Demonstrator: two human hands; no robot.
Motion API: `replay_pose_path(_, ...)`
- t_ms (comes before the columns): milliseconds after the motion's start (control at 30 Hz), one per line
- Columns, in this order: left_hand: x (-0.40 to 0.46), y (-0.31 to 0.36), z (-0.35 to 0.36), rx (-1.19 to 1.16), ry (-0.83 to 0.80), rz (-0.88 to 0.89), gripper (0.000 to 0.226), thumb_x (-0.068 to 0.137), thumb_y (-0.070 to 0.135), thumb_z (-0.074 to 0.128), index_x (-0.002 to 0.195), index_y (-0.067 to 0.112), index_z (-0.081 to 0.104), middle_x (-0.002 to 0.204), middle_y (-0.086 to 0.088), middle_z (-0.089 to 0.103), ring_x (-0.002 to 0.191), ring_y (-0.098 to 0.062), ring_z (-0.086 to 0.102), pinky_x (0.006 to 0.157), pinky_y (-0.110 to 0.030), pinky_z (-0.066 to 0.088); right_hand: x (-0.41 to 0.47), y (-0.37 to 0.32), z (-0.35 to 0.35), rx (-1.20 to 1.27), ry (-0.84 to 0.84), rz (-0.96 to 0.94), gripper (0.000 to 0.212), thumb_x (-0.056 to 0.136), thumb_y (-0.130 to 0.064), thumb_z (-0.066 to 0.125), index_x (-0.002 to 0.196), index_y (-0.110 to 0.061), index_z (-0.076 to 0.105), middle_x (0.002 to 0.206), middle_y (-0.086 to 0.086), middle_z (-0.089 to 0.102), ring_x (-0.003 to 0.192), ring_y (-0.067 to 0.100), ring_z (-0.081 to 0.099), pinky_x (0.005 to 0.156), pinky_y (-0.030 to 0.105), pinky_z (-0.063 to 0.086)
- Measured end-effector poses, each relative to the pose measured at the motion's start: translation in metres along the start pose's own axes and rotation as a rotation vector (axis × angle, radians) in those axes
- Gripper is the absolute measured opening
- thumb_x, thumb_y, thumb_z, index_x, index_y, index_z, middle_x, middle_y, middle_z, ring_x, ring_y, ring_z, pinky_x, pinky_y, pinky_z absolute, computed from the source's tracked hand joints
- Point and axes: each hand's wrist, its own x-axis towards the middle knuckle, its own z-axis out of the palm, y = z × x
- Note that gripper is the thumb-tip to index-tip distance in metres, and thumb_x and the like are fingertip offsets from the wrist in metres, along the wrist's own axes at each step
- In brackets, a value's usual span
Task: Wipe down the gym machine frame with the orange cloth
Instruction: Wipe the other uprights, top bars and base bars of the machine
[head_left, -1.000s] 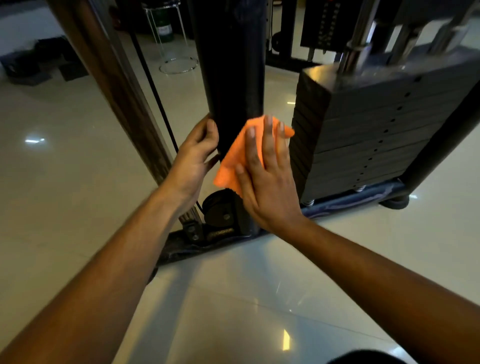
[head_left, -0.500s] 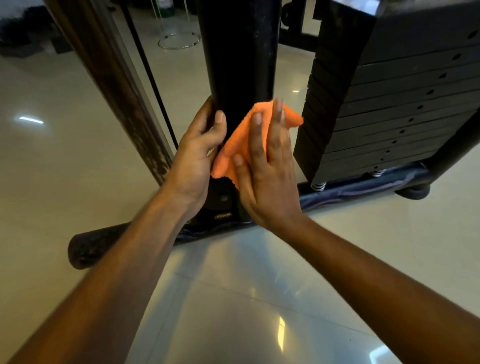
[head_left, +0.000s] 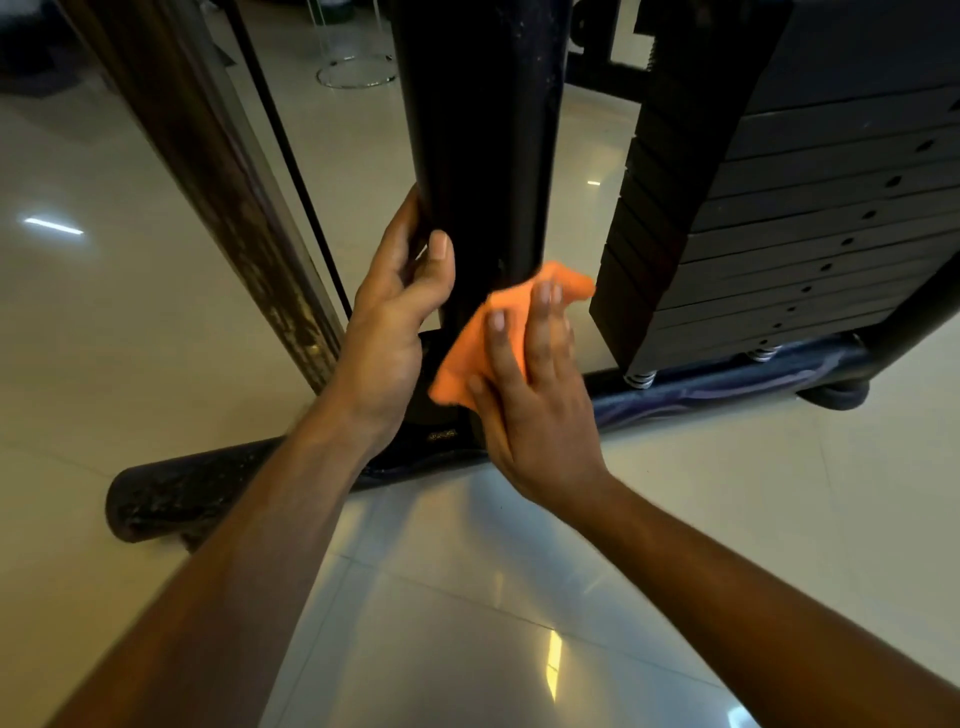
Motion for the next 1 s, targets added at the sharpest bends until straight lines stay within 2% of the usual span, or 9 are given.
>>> replay_pose_path(133, -0.011, -0.021, -0.002, 0.073, 0.032, -0.023, 0.056, 0.113, 0.016, 0.053, 0.167, 0.019, 0.036, 0.160, 0.007, 0.054, 0.149, -0.007, 0.048, 0.122, -0.030, 0.041, -0.054, 0.027, 0.020, -0.065, -0.215, 0.015, 0.104, 0.109, -0.029, 0.063, 0.170, -0.032, -0.021, 0.179, 0.012, -0.023, 0.167, 0.045, -0.006, 0.124, 0.076, 0.025)
replay_pose_path(267, -0.027, -0.038, -0.002, 0.083, 0.051, -0.063, 0.055, 0.111, 0.007, 0.054, 0.164, 0.014, 0.039, 0.156, 0.006, 0.058, 0.143, -0.004, 0.054, 0.108, -0.017, 0.047, -0.030, 0.008, 0.016, 0.038, -0.078, 0.041, 0.099, 0.114, -0.029, 0.059, 0.169, -0.031, -0.023, 0.178, 0.012, -0.024, 0.167, 0.042, -0.006, 0.128, 0.072, 0.019)
replay_pose_path(367, -0.027, -0.043, -0.002, 0.117, 0.059, -0.060, 0.056, 0.112, 0.010, 0.053, 0.166, 0.014, 0.036, 0.161, 0.001, 0.054, 0.148, -0.011, 0.050, 0.117, -0.032, 0.048, -0.007, -0.003, 0.019, 0.109, 0.071, 0.090, 0.098, 0.115, -0.030, 0.056, 0.167, -0.035, -0.027, 0.176, 0.006, -0.028, 0.168, 0.042, -0.001, 0.129, 0.069, 0.023)
replay_pose_path(467, -0.029, -0.046, 0.000, 0.231, 0.068, -0.015, 0.061, 0.113, 0.016, 0.052, 0.169, 0.015, 0.029, 0.168, 0.003, 0.044, 0.156, -0.011, 0.040, 0.129, -0.045, 0.035, -0.037, 0.011, 0.034, 0.064, -0.018, 0.071, 0.097, 0.114, -0.032, 0.056, 0.168, -0.033, -0.025, 0.176, 0.006, -0.031, 0.167, 0.046, -0.001, 0.126, 0.071, 0.027)
replay_pose_path(567, -0.035, -0.050, -0.003, 0.428, 0.063, 0.024, 0.064, 0.115, 0.020, 0.049, 0.172, 0.021, 0.020, 0.171, 0.009, 0.037, 0.157, -0.004, 0.035, 0.130, -0.042, 0.034, -0.086, 0.040, 0.043, -0.030, -0.262, 0.047, 0.098, 0.111, -0.035, 0.057, 0.170, -0.029, -0.021, 0.178, 0.012, -0.026, 0.166, 0.046, -0.002, 0.125, 0.074, 0.025)
replay_pose_path(633, -0.042, -0.059, -0.007, 0.597, 0.048, 0.058, 0.066, 0.116, 0.028, 0.046, 0.173, 0.027, 0.013, 0.171, 0.015, 0.032, 0.157, 0.002, 0.030, 0.129, -0.041, 0.034, -0.096, 0.047, 0.042, -0.045, -0.333, 0.060, 0.092, 0.113, -0.041, 0.049, 0.170, -0.028, -0.021, 0.178, 0.013, -0.026, 0.167, 0.045, -0.002, 0.125, 0.074, 0.023)
replay_pose_path(700, -0.053, -0.074, -0.011, 0.775, 0.026, 0.113, 0.069, 0.116, 0.032, 0.044, 0.173, 0.023, 0.008, 0.174, 0.012, 0.024, 0.161, -0.002, 0.020, 0.132, -0.044, 0.026, -0.087, 0.037, 0.043, 0.028, -0.265, 0.084, 0.088, 0.116, -0.040, 0.046, 0.170, -0.028, -0.022, 0.178, 0.011, -0.027, 0.167, 0.042, -0.005, 0.129, 0.072, 0.016)
replay_pose_path(833, -0.076, -0.107, -0.011, 1.232, -0.009, 0.214, 0.078, 0.112, 0.028, 0.049, 0.171, 0.004, 0.004, 0.180, -0.014, 0.002, 0.167, -0.028, -0.003, 0.135, -0.050, 0.001, -0.062, 0.009, 0.055, 0.212, -0.062, 0.269, 0.086, 0.116, -0.037, 0.043, 0.168, -0.031, -0.026, 0.179, 0.014, -0.019, 0.169, 0.036, -0.005, 0.134, 0.065, 0.010)
replay_pose_path(1000, -0.081, -0.127, -0.017, 1.542, 0.029, 0.305, 0.075, 0.113, 0.025, 0.044, 0.170, 0.001, 0.001, 0.178, -0.021, -0.007, 0.166, -0.036, -0.007, 0.135, -0.053, -0.002, -0.083, 0.050, 0.062, -0.030, -0.173, 0.088, 0.097, 0.115, -0.040, 0.051, 0.166, -0.031, -0.031, 0.178, 0.021, -0.011, 0.166, 0.047, 0.004, 0.131, 0.070, 0.011)
